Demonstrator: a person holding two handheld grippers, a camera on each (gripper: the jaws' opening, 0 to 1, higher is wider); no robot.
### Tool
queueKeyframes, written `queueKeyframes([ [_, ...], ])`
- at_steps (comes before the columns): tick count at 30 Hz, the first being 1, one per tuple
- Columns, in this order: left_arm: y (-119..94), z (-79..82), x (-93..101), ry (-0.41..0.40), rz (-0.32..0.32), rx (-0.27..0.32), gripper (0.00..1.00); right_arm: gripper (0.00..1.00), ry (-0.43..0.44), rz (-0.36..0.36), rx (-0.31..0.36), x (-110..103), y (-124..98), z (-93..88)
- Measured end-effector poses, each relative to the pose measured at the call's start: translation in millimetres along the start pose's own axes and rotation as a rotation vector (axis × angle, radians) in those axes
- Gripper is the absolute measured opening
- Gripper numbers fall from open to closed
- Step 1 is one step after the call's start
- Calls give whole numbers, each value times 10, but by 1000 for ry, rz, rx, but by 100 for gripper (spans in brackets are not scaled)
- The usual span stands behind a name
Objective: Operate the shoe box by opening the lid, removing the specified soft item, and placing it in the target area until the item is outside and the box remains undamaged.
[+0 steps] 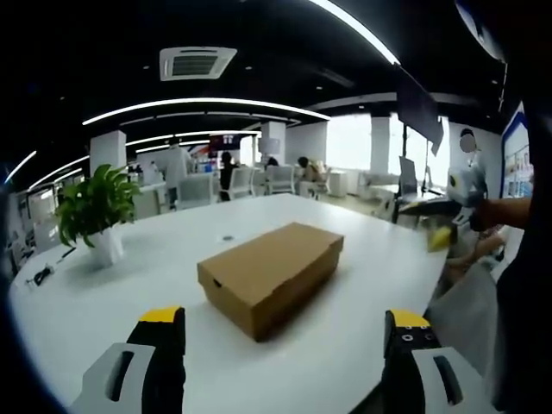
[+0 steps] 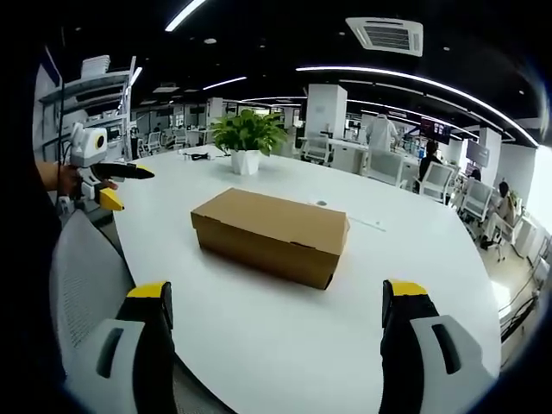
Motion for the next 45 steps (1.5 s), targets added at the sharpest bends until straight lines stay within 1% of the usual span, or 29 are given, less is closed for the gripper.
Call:
queueKeyframes([
  [10,49,20,9,0,4,-2,96,96,-2,6,-20,98,-33,-9],
  [18,113,15,60,4,3,-12,95,96,-6,33,-30,159,-20,-11],
  [26,188,-12,99,-1,-6,-23,94,96,-17,62,-37,232,28,31],
  [34,279,-20,123,-10,3,-28,93,96,-35,79,-35,384,88,81],
  [43,384,10,199,-1,-7,-27,90,96,-47,98,-42,568,146,59],
  [45,411,25,210,2,-12,-22,90,93,-49,108,-44,606,167,55],
])
Point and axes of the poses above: the point that each gripper's makers call its tool centre point, and the gripper's own axes: y roughly forward along the fingers, x roughly to its right, z roughly out of its top, the point moved 8 cm from there along -y, roughly backward along the fingers, and after that the axes turned 10 degrees about z, right-handed, at the moved point
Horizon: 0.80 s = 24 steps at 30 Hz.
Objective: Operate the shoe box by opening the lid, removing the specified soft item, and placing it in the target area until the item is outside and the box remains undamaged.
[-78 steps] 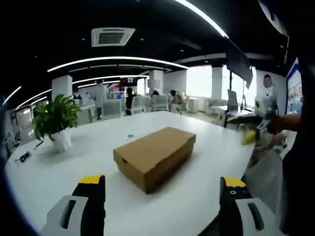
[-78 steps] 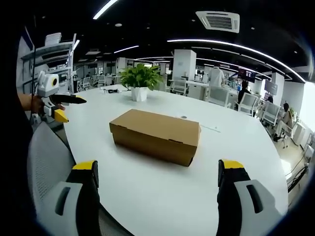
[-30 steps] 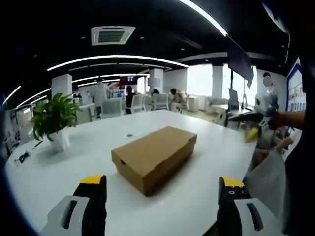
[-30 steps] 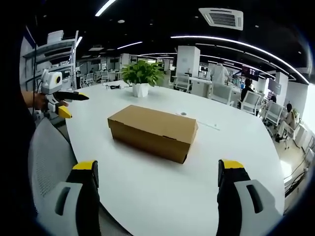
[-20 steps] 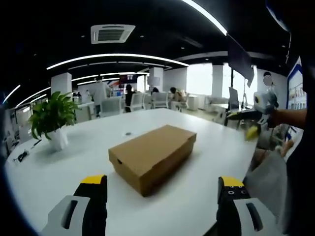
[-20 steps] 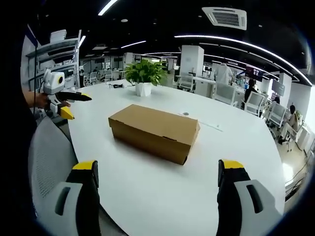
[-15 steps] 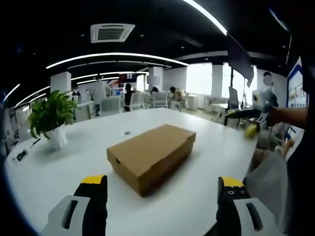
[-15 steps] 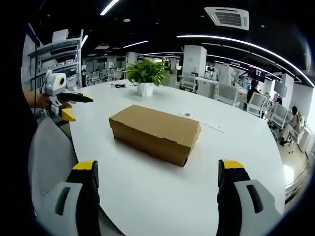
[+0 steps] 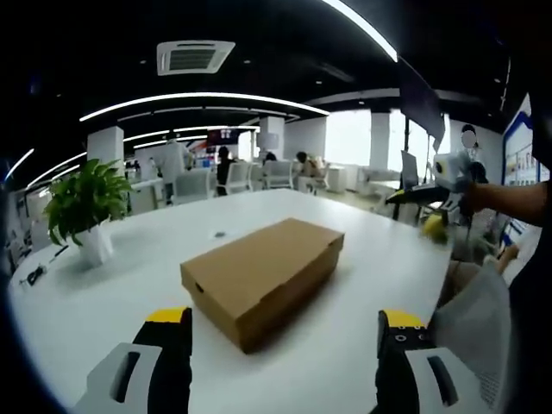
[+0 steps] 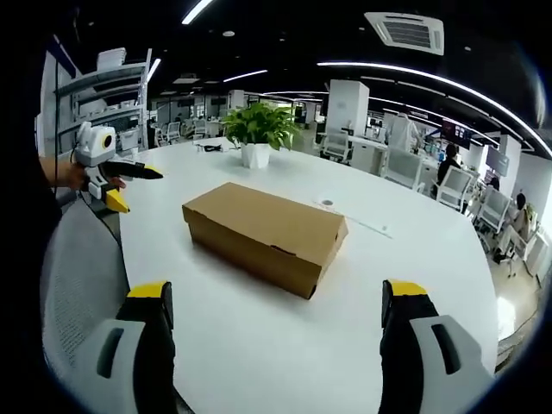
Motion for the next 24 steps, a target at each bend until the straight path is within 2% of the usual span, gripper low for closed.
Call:
queueKeyframes([
  [8,148,47,52,23,0,1,87,93,-18,35,2,244,133,46],
  [13,254,80,45,3,24,5,85,91,-36,61,-7,406,219,40],
  [21,414,-46,-111,-22,71,-16,81,86,-52,133,-35,513,410,-26],
  [24,425,-46,-129,-38,89,-14,80,84,-64,155,-50,539,497,-55],
])
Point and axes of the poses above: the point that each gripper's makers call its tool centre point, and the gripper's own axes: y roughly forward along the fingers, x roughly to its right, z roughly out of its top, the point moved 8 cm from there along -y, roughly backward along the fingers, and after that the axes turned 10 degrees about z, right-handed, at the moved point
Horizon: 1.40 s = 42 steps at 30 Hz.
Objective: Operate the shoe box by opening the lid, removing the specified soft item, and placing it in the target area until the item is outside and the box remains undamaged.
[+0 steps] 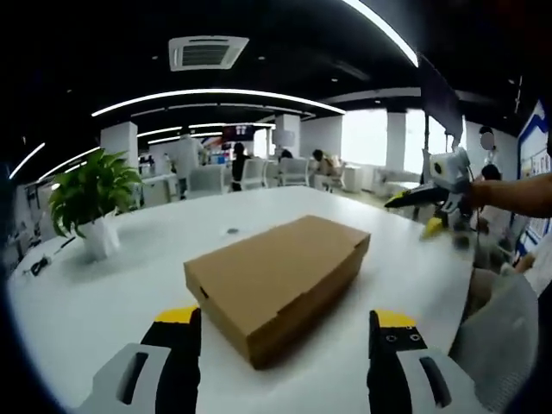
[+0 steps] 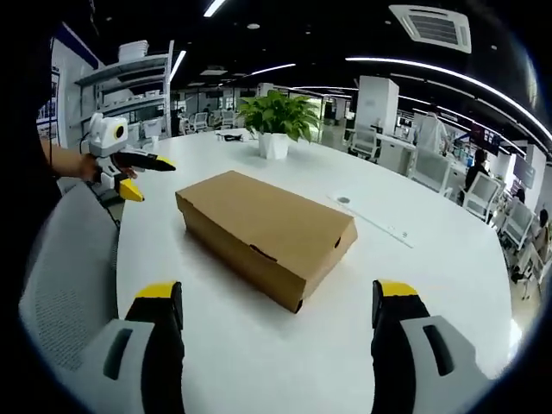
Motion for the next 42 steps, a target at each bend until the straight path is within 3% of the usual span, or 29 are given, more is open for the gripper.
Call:
queueKeyframes([
  [10,151,-116,-136,-14,61,-6,74,79,-4,-14,39,175,240,33],
  [24,343,-221,-140,-27,90,-38,62,65,-20,29,-19,327,542,-45],
  [33,470,-165,-128,-23,105,-46,59,56,-5,46,-44,431,625,-83],
  [42,546,-207,-85,-30,115,-83,54,47,-3,59,-60,439,685,-89],
])
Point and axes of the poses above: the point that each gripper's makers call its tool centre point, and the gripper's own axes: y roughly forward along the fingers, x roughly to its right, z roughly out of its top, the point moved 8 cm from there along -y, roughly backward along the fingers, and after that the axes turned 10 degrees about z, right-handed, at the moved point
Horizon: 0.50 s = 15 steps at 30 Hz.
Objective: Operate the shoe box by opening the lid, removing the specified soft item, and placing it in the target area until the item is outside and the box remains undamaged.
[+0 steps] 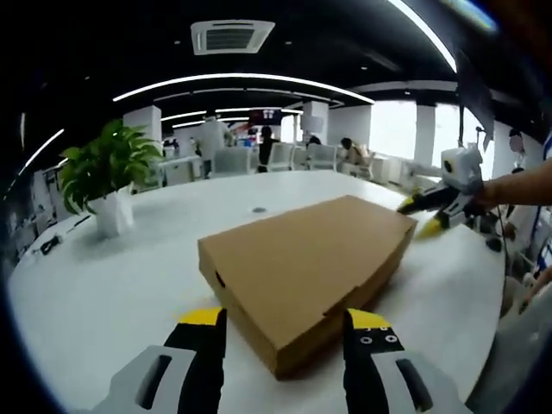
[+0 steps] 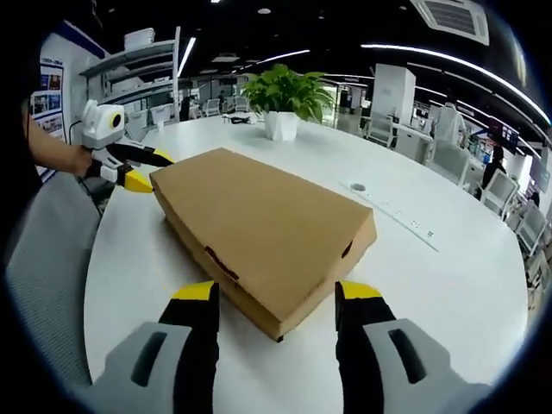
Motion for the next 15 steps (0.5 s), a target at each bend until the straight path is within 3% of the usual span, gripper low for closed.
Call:
queueKeyframes([
  [15,38,-36,42,10,-2,-7,52,44,9,-5,-12,-16,42,-15],
])
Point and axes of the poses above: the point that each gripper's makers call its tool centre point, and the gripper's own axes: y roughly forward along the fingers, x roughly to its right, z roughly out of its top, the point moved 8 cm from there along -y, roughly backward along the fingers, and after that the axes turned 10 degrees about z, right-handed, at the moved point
